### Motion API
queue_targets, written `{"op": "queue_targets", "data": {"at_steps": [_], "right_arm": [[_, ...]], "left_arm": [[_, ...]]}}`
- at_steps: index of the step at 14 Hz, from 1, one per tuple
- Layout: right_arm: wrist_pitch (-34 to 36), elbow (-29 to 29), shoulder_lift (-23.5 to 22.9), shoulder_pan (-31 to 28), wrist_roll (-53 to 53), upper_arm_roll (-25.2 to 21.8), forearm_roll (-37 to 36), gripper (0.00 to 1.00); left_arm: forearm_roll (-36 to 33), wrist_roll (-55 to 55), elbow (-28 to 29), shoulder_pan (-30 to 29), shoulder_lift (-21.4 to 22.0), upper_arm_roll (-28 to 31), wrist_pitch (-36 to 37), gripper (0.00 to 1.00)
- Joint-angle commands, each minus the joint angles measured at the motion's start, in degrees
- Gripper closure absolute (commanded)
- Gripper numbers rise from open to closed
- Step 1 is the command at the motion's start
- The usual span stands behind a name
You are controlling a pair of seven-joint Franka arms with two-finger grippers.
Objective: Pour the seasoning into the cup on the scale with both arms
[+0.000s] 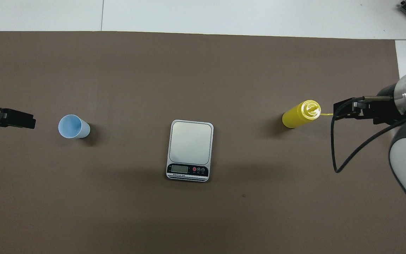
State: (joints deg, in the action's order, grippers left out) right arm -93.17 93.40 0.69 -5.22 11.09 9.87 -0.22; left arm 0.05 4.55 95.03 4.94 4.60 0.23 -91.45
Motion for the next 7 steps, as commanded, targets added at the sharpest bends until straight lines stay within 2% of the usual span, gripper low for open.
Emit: {"op": "queue_targets", "data": {"at_steps": [1, 4, 7], "right_arm": [[-1.0, 1.6, 1.3, -0.7, 0.0, 0.0, 0.2, 0.00], [-1.0, 1.6, 1.2, -0.8, 0.0, 0.0, 0.4, 0.00], [-1.0, 1.6, 1.2, -0.7, 0.1, 0.0, 0.5, 0.00]], "left_arm": [[0.6, -0.7, 1.5, 0.3, 1.1, 0.3, -0.9, 0.00], [0.3, -0.8, -0.2, 0.3, 0.5, 0.3, -1.4, 0.00], [0.7, -0.8, 2.3, 0.3, 1.1, 0.1, -3.6, 0.00]]}}
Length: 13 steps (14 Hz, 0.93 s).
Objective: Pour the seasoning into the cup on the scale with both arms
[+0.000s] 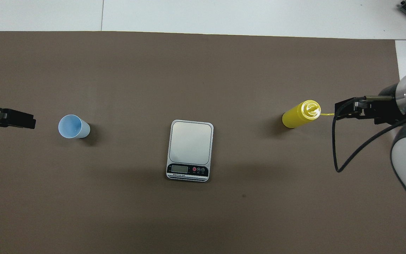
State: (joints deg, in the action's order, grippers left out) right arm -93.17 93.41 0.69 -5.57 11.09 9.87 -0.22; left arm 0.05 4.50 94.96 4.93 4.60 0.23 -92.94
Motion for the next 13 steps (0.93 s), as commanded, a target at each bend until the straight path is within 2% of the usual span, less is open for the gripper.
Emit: {"op": "queue_targets", "data": {"at_steps": [1, 5, 7, 10, 13], "right_arm": [[-1.0, 1.7, 1.2, -0.3, 0.1, 0.0, 0.5, 0.00], [-1.0, 1.8, 1.3, -0.3, 0.0, 0.0, 0.5, 0.00], [-0.9, 1.8, 1.3, -0.3, 0.0, 0.1, 0.5, 0.00], [-1.0, 1.8, 1.3, -0.3, 0.0, 0.1, 0.5, 0.00], [-1.0, 1.8, 1.3, -0.3, 0.0, 0.0, 0.5, 0.00]], "left_arm": [[0.7, -0.7, 2.5, -0.1, 0.9, 0.1, -2.9, 0.00], [0.5, -0.8, 4.4, -0.7, -1.5, 0.3, -7.6, 0.00], [0.5, -0.8, 7.7, -1.9, -2.9, 0.3, -12.2, 0.00], [0.6, -0.8, 9.9, -3.5, -6.7, 0.3, -17.1, 0.00], [0.6, -1.4, 19.1, -4.5, -6.6, 0.3, -27.4, 0.00]]}}
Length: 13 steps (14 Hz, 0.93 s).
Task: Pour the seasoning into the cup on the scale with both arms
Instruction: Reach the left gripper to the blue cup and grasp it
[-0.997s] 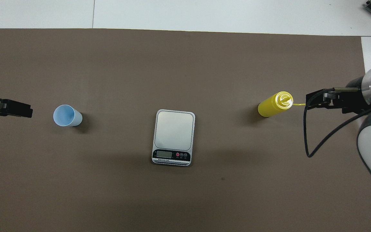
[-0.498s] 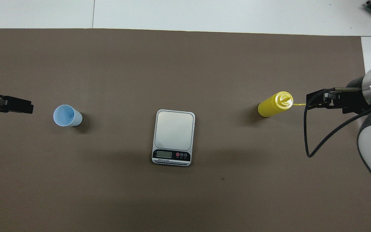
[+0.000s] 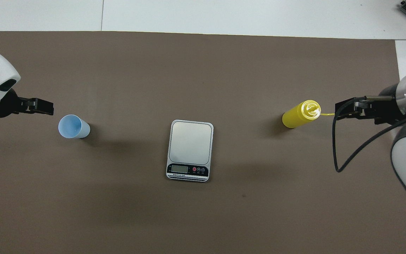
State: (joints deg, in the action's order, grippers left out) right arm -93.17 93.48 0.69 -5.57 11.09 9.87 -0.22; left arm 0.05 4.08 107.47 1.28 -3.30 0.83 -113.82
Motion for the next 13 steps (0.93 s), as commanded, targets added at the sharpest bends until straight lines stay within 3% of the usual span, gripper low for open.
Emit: {"op": "queue_targets", "data": {"at_steps": [1, 6, 13], "right_arm": [[-1.0, 1.7, 1.3, -0.3, 0.0, 0.0, 0.5, 0.00], [-1.0, 1.7, 1.3, -0.3, 0.0, 0.1, 0.5, 0.00], [-1.0, 1.7, 1.3, -0.3, 0.1, 0.0, 0.5, 0.00]], "left_arm": [[0.6, -1.8, 9.5, -1.0, 1.5, -0.3, -9.9, 0.00], [0.8, -3.8, 15.1, -2.6, 1.1, -0.4, -15.3, 0.00], [2.9, -8.7, 18.0, -2.9, -2.8, -0.5, -20.0, 0.00]]}}
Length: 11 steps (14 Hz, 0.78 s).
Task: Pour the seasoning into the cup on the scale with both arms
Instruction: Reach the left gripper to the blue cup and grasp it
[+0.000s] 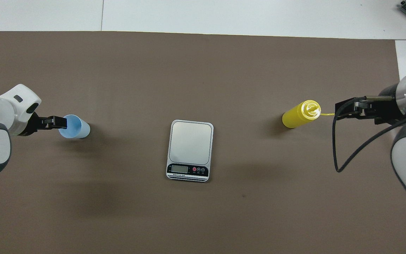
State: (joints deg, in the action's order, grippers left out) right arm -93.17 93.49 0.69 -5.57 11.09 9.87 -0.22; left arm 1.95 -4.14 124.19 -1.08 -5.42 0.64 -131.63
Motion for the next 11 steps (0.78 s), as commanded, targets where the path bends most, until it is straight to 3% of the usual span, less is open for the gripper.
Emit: {"op": "queue_targets", "data": {"at_steps": [1, 5, 6, 11], "right_arm": [[-1.0, 1.7, 1.3, -0.3, 0.0, 0.1, 0.5, 0.00], [-1.1, 1.7, 1.3, -0.3, 0.0, 0.0, 0.5, 0.00], [-1.1, 1.8, 1.3, -0.3, 0.1, 0.0, 0.5, 0.00], [-1.0, 1.8, 1.3, -0.3, 0.0, 0.0, 0.5, 0.00]], "left_arm": [[1.0, -0.7, 1.4, -0.6, -1.3, -0.3, -2.8, 0.00], [4.5, -0.6, 2.4, 0.4, -1.8, -0.4, -4.1, 0.86], [4.6, 0.0, 2.1, 0.4, -1.8, -0.4, -3.9, 1.00], [4.5, 2.6, -4.5, 0.4, -2.1, -0.3, 2.4, 1.00]]}}
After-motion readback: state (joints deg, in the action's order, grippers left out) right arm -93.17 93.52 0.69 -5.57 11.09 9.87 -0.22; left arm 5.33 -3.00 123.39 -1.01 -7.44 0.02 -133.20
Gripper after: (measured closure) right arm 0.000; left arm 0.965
